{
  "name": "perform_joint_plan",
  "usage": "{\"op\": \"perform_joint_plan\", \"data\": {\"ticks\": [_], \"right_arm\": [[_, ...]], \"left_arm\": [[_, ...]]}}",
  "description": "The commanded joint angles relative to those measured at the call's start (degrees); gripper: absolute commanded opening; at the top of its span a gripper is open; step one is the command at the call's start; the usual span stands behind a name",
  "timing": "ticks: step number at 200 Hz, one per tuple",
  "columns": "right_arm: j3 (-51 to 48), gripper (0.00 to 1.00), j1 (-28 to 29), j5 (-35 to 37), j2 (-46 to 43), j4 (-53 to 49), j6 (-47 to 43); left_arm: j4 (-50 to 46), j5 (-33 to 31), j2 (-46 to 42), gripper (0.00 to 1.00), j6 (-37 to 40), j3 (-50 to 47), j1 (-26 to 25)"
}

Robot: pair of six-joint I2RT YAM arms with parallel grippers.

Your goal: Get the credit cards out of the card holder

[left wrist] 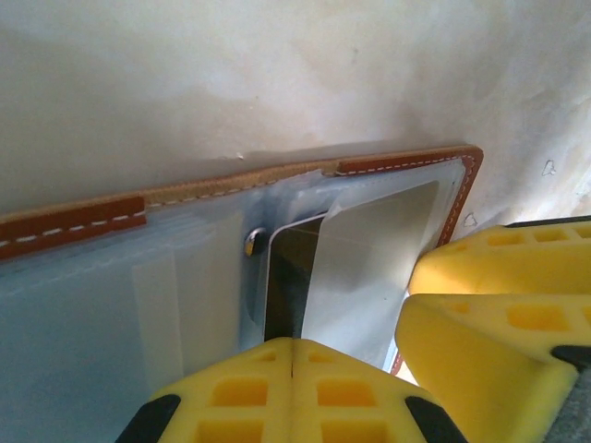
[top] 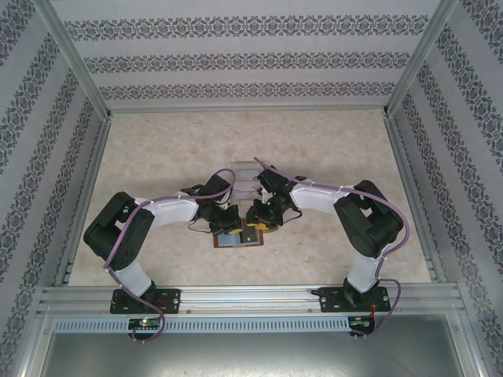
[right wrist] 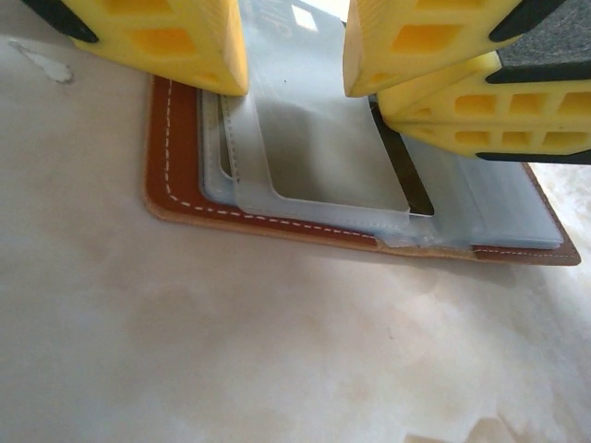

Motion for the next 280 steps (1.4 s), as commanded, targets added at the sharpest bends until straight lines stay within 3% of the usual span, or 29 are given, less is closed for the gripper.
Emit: {"op": "perform_joint_plan", "data": {"ticks": [1,138,213,280], "right_arm": [[0.4,0.35,0.3,2.6,1.4,-2.3,-1.3],[0.5,0.36,0.4,3.9,0.4,-3.8,-1.8],[0.6,0.36,0.5,3.8,0.6,-3.8,-2.0],[0.6,0.36,0.7,3.8,0.4,-4.1,-1.9]], "left_arm": [[-1.1,-0.3,0.3,0.00,0.9,0.8,-0.9],[-7.6,-4.4,-3.9,0.00,3.5,2.9,-0.9],[-6.4,-5.6,-4.6,0.17,2.1,2.3,-0.8],[-4.2,-4.5,-2.4,0.23,1.0,0.5,-0.9]]}}
